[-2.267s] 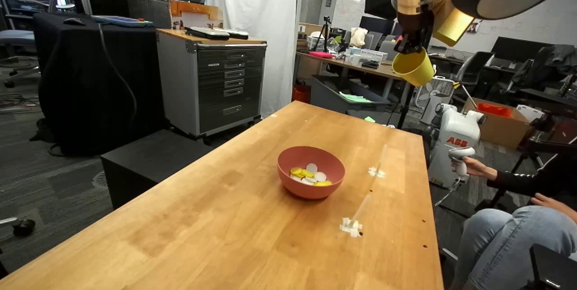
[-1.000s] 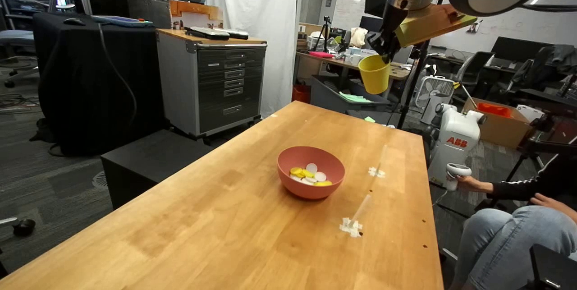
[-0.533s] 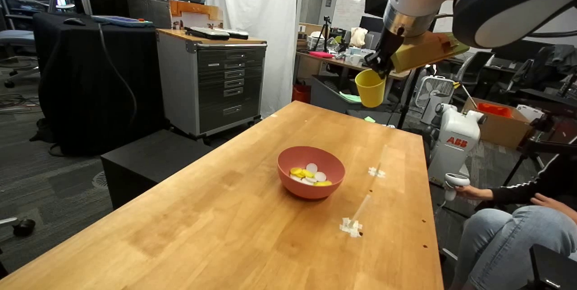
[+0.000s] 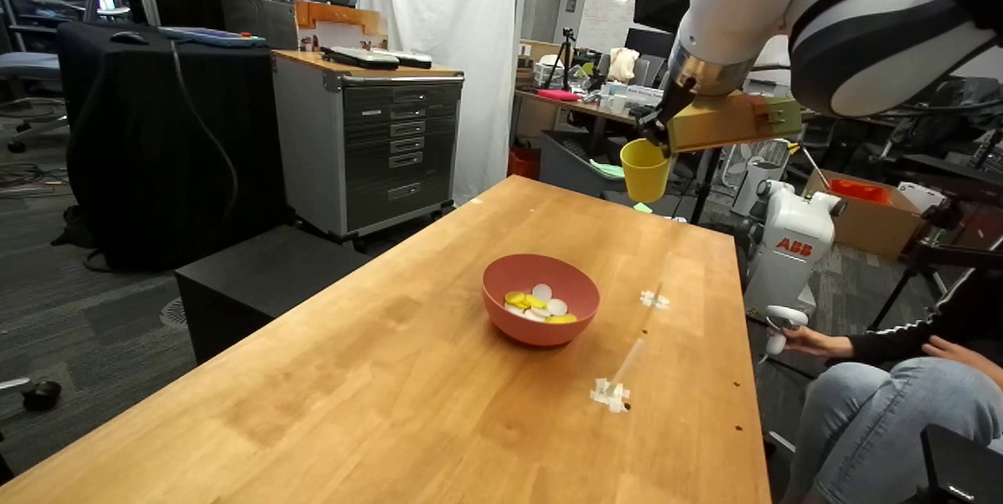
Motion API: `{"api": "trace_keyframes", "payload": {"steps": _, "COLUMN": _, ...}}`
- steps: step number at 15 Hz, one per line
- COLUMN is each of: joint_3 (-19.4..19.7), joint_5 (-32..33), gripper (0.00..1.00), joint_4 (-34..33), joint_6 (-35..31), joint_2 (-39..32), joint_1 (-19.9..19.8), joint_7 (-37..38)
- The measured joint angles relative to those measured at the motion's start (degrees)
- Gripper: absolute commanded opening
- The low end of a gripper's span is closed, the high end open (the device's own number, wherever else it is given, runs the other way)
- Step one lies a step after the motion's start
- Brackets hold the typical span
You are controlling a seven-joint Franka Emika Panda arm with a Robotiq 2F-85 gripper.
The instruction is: Pour the contents in the yellow cup into the pink bowl
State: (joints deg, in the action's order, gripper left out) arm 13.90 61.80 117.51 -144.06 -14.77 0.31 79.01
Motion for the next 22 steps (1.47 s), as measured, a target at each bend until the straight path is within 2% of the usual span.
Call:
{"api": "trace_keyframes", "payload": {"steps": 8, "joint_3": -1.8, "joint_5": -14.8, "gripper": 0.01, "joint_4": 0.9, "joint_6": 0.3, "joint_2": -3.2, "joint_1": -1.7, "joint_7": 1.1}}
{"api": "trace_keyframes", "payload": {"steps": 22, "joint_3": -1.8, "joint_5": -17.6, "gripper": 0.01, "joint_4": 0.1, "joint_6": -0.5, "joint_2": -8.2, "joint_1": -1.5, "joint_7": 1.1}}
